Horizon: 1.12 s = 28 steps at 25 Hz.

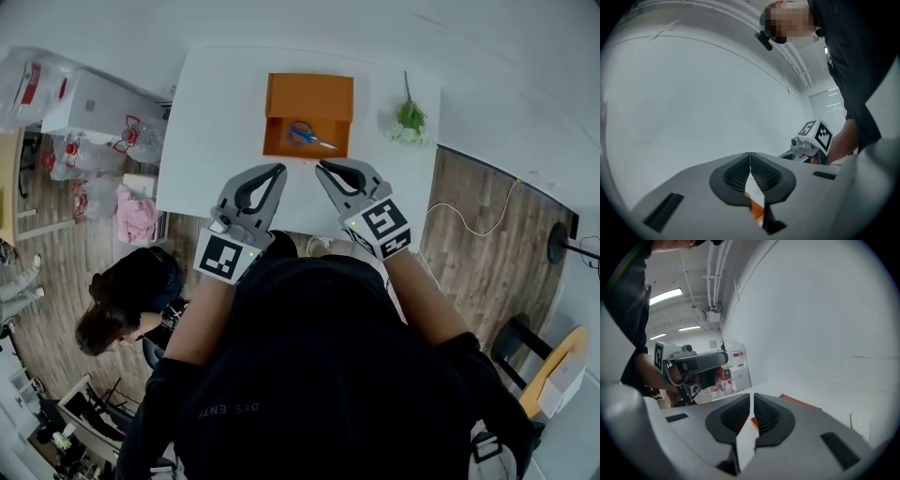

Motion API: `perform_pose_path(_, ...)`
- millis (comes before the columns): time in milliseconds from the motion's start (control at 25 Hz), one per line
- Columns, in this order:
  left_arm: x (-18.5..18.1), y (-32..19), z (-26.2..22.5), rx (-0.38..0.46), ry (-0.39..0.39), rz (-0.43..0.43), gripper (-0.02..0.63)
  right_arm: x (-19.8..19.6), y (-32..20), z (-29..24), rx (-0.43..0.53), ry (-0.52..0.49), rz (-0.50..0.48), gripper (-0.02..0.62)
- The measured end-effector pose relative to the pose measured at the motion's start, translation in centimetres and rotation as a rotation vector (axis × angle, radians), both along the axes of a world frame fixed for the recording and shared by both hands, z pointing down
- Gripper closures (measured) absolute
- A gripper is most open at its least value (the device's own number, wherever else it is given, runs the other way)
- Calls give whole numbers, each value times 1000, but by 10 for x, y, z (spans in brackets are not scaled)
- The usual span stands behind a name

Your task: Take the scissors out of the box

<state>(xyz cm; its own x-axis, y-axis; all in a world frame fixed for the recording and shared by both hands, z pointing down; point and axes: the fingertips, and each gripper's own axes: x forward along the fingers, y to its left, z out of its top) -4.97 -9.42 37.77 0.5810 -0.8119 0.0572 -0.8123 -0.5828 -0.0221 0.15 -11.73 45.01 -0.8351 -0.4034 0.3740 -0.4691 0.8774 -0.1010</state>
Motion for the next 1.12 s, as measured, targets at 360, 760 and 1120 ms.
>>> perform_pose_path(360, -13, -28, 34, -40, 19, 84, 586, -20, -36, 56, -54, 154, 37, 554)
perform_pose_path(760, -39, -57, 77, -93, 24, 113, 586, -42, -73, 148, -104, 400, -4, 544)
perform_pose_path(1120, -50, -78, 113, -135, 30, 118, 586, -65, -87, 220, -246, 554, -94, 528)
